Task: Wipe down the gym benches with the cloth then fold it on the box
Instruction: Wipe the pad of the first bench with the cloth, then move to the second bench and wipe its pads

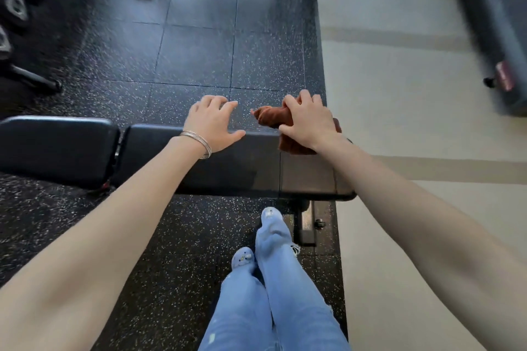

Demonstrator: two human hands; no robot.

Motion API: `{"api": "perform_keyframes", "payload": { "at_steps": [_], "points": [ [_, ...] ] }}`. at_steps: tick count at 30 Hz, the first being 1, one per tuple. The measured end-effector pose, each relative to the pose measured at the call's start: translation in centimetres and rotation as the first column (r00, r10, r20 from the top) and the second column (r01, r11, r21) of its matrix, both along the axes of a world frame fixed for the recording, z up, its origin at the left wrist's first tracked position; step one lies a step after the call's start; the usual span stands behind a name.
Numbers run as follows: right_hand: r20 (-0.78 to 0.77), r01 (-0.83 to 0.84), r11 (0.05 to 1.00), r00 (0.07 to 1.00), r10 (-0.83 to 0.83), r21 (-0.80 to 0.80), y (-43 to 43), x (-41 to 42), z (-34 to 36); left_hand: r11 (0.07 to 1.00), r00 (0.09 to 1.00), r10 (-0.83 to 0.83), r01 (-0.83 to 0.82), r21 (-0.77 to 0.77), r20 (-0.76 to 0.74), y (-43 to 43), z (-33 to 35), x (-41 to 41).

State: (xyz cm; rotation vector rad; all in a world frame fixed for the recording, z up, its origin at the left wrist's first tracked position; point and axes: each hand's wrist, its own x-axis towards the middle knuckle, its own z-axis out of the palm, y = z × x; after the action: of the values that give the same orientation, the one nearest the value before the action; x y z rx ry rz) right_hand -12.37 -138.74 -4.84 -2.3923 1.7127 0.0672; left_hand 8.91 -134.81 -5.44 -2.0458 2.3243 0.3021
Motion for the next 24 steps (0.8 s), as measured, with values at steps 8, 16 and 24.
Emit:
{"api": "perform_keyframes", "payload": {
  "at_steps": [8,16,24],
  "points": [
    [-0.006,-0.005,0.996,1.000,0.004,-0.088,0.9,-0.9,9.1,0.996,0.999,0.032,-0.028,-0.081,0.044,1.1,8.5,1.5],
    [-0.005,-0.029,0.993,1.000,0.029,-0.117,2.1,-4.0,12.5,0.995,0.995,0.022,-0.011,-0.101,0.100,3.0,11.5,-1.8],
    [0.017,-0.092,0.988,0.995,0.095,-0.122,3.2,-10.6,14.7,0.986,0.991,0.078,-0.060,-0.158,0.106,4.3,13.9,-9.2]
  ]
}}
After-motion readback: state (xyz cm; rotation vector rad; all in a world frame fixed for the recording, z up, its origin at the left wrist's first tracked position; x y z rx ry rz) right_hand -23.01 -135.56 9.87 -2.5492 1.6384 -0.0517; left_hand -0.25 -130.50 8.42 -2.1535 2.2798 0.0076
